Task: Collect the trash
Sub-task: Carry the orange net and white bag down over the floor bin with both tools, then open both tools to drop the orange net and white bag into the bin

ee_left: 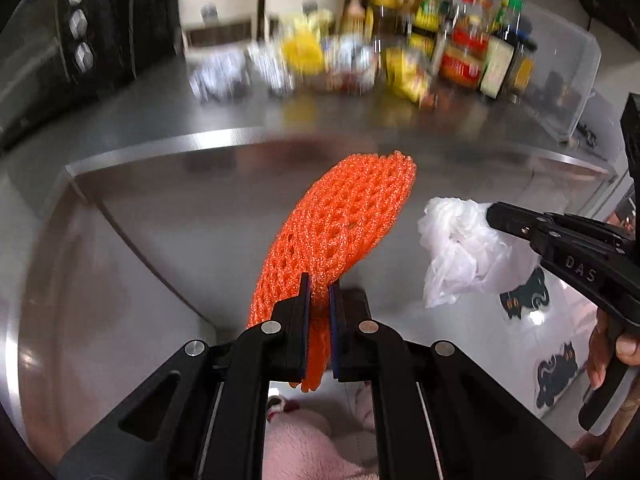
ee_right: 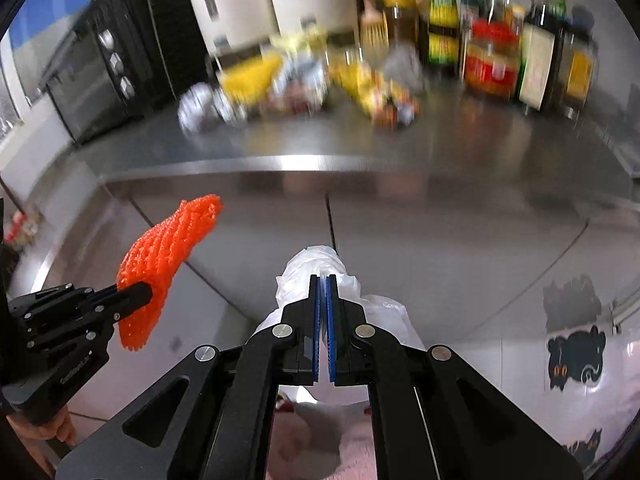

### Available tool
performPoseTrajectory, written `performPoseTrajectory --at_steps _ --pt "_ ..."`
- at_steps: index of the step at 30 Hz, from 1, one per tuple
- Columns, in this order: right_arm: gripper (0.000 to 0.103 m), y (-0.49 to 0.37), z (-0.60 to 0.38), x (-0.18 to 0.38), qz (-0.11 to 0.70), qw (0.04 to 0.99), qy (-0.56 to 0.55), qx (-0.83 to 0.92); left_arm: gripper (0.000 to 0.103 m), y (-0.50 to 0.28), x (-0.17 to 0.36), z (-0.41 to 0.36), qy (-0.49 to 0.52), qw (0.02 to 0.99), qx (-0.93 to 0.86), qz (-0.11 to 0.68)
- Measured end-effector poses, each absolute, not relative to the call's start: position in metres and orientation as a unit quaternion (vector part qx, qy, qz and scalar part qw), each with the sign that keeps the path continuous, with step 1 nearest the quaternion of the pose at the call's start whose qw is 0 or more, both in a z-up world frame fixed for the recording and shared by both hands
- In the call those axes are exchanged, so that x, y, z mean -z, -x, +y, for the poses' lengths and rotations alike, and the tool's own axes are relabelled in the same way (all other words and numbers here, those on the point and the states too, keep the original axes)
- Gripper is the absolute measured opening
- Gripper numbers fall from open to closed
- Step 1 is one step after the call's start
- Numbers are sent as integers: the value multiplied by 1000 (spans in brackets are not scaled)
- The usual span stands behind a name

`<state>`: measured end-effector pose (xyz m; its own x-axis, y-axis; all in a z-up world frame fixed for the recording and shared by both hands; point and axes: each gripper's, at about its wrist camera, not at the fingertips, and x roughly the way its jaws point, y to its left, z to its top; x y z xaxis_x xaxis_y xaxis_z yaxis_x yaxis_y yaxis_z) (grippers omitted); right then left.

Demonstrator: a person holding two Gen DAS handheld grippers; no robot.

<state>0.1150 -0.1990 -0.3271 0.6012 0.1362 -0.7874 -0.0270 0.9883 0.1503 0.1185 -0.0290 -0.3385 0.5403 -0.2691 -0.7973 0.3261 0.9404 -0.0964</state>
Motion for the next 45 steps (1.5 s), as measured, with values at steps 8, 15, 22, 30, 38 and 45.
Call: performPoseTrajectory --at_steps 8,15,22,30,38,45 --pt "4 -131 -200 424 495 865 -71 -32 7 -138 434 -46 -32 842 179 508" --pt "4 -157 -198 489 539 838 -87 -31 7 -167 512 -58 -19 806 188 561" --pt "4 -190 -198 565 586 804 -104 -22 9 -193 583 -63 -7 771 188 609" --pt "8 -212 -194 589 600 793 -105 -26 22 -208 609 -62 -7 762 181 621" --pt "61 -214 -197 574 582 805 -117 -21 45 -203 593 -62 -11 777 173 606" --pt "95 -195 -199 520 533 841 -91 9 75 -186 545 -48 -11 811 160 562"
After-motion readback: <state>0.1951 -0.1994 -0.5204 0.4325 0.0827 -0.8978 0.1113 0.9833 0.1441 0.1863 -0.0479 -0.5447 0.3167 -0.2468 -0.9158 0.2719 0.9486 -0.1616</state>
